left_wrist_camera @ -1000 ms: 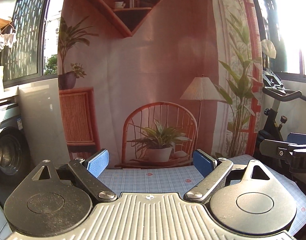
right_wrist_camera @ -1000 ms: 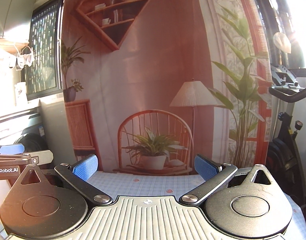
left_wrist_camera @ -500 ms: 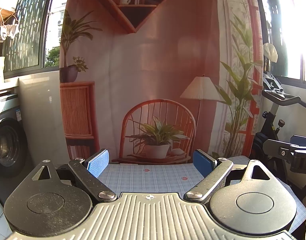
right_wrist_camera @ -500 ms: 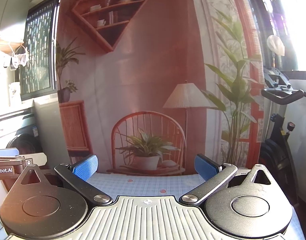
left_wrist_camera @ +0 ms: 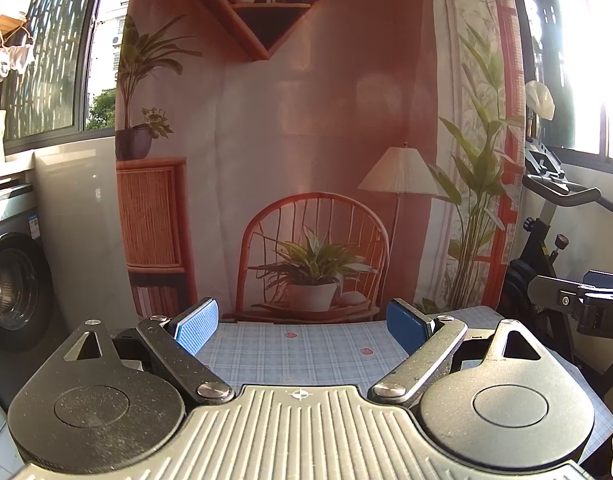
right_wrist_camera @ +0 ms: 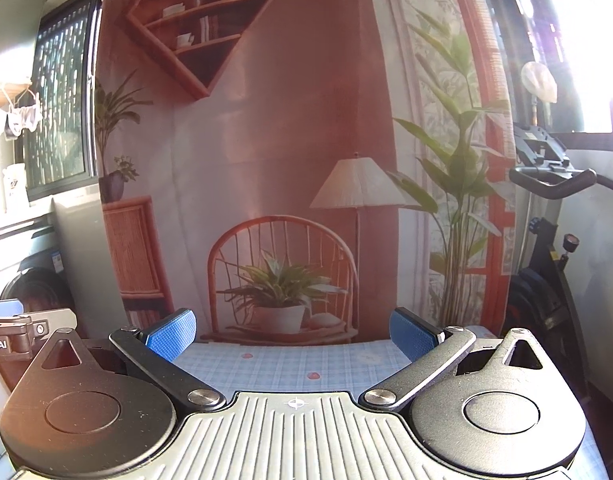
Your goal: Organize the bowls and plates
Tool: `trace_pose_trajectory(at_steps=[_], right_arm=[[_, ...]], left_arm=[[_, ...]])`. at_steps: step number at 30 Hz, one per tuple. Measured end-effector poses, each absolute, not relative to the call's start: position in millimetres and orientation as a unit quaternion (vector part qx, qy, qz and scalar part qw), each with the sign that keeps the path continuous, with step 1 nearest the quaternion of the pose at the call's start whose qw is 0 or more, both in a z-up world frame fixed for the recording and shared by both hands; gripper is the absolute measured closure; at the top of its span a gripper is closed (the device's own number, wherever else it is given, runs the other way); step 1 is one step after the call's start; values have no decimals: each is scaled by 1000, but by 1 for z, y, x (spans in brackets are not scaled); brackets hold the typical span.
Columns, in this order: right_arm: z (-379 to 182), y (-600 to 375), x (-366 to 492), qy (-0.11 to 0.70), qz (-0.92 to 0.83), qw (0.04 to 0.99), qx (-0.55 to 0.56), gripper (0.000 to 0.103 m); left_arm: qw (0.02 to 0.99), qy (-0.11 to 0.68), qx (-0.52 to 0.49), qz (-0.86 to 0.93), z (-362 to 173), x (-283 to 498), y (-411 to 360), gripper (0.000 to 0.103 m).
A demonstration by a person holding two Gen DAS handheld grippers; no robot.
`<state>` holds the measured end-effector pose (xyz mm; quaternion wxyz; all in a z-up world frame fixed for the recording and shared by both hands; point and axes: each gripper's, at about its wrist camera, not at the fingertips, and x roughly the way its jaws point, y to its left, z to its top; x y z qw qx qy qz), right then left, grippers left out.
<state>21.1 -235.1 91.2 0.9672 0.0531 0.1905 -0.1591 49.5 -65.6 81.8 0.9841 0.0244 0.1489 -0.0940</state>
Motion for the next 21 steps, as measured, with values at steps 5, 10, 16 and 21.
trace_pose_trajectory(at_steps=[5, 10, 16, 21], right_arm=[[91, -238, 21, 192, -165, 966, 55, 0], [90, -239, 21, 193, -167, 965, 57, 0], [90, -239, 20, 194, -169, 965, 58, 0], [89, -241, 20, 197, -171, 964, 59, 0]], left_arm=[[984, 149, 27, -94, 82, 49, -66, 10], [984, 149, 26, -99, 82, 51, -63, 10], [983, 148, 30, -106, 81, 53, -61, 10], [983, 148, 31, -109, 80, 53, -61, 10]])
